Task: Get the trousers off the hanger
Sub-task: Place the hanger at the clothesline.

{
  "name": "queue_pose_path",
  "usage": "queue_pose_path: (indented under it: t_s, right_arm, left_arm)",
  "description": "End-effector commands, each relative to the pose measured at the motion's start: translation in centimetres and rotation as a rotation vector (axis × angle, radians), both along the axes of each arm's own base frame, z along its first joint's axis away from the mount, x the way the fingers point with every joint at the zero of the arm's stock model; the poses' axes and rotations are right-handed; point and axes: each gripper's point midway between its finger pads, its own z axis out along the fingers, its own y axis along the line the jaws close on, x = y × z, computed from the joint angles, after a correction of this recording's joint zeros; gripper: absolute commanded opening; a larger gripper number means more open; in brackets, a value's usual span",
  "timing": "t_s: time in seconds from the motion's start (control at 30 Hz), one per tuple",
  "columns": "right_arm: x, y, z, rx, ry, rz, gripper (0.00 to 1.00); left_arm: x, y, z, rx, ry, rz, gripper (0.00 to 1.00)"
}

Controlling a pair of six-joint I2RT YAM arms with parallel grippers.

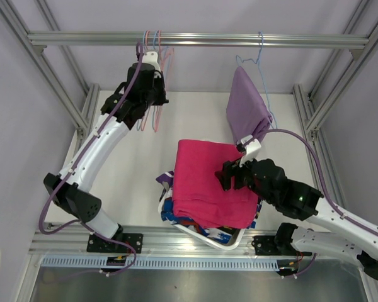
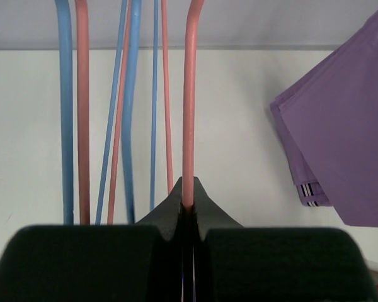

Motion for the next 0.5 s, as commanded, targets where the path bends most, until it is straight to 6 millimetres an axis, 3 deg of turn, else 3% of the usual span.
queue_pose_path:
  t_s: [0.0, 0.17, 0.33, 0.47]
  right_arm:
    - [-0.3, -0.2, 0.1, 0.023, 0.006, 0.006, 0.74]
    - [-0.7, -0.8, 0.1, 0.032, 0.009, 0.003, 0.74]
    - [-0.8, -1.1, -0.1, 0.032, 0.011, -0.003, 0.74]
    - [-0.8, -1.0, 0.1, 0.041, 0.008, 0.003, 0.75]
  left_arm:
    - [-0.8, 0.6, 0.4, -0.043, -0.012, 0.009, 0.01]
    - [-1.3, 0.7, -0.4, -0.051, 0.003, 0.011, 0.03]
    - [-2.2, 1.0, -0.1, -0.064, 0.003, 0.009, 0.34]
    - [-3.4, 1.5, 0.8, -0.078, -0.007, 0.009, 0.4]
